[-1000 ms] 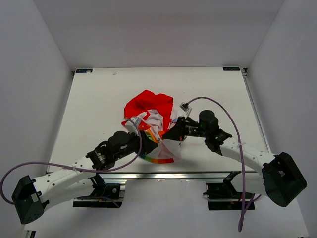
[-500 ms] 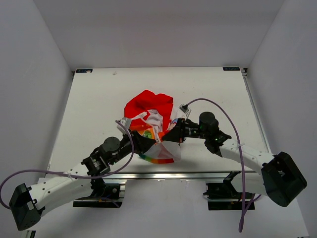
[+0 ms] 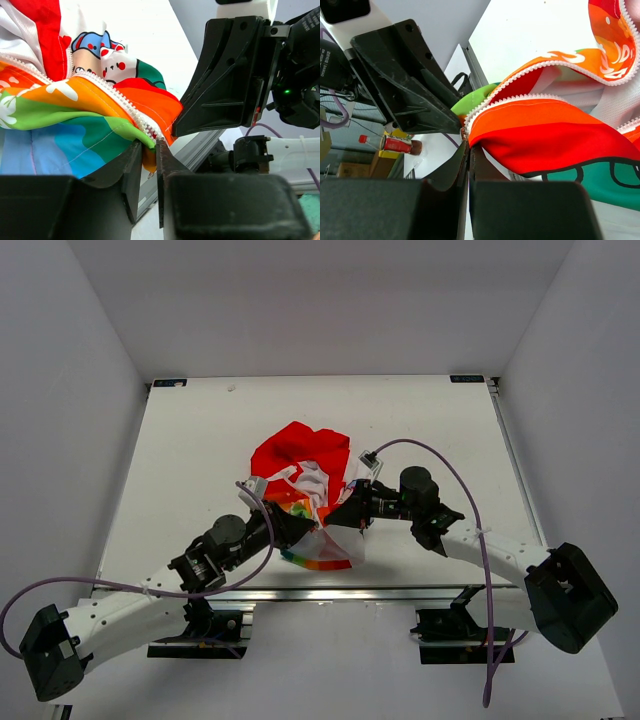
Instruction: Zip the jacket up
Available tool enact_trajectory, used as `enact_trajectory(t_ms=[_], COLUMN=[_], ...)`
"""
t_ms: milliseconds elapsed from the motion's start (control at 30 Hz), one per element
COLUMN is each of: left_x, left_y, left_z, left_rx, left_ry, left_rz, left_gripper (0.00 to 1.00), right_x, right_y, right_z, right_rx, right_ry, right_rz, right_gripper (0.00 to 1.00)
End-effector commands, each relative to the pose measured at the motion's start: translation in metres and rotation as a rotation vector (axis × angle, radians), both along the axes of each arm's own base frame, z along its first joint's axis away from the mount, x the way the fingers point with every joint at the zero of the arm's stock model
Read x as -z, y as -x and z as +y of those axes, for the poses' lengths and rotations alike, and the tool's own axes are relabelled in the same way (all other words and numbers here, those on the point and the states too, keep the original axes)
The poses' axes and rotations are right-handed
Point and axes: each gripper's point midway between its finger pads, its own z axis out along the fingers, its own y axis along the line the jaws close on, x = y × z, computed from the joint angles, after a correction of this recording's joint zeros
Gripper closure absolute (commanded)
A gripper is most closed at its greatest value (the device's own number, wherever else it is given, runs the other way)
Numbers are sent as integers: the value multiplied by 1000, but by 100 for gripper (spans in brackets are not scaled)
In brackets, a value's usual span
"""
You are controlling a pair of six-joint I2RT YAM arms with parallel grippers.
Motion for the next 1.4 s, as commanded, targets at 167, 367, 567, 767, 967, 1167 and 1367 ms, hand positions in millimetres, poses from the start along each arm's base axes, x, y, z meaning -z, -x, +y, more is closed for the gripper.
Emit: enact_trajectory(t_ms=[167,367,567,767,967,1167,1367], left_x=[-24,-26,-17,3,14,10,11], left_y=[2,4,7,15,21,25,36], left_z=[-1,0,-1,-13,-18,-12,-20], left_rx=[11,15,42,136,192,195,286], left_ry=[60,78,46,-61,-120,-132,-151], left_rz=[-37,-41,-45,-19,0,-11,-9], left_gripper=[76,100,100,100,100,100,100], right_x=[-15,-19,-38,-44,-48,-45,-46], right_y=[-7,-14,-24,-35,-42,-45,-54], right_z=[3,3,4,6,7,6,5], right_rx=[35,80,153,197,221,239,289], right_ry=[-42,-65,-129,-110,-91,-61,-42], right_rz=[-35,-29,3,36,29,40,61], right_gripper=[100,100,100,100,100,100,100])
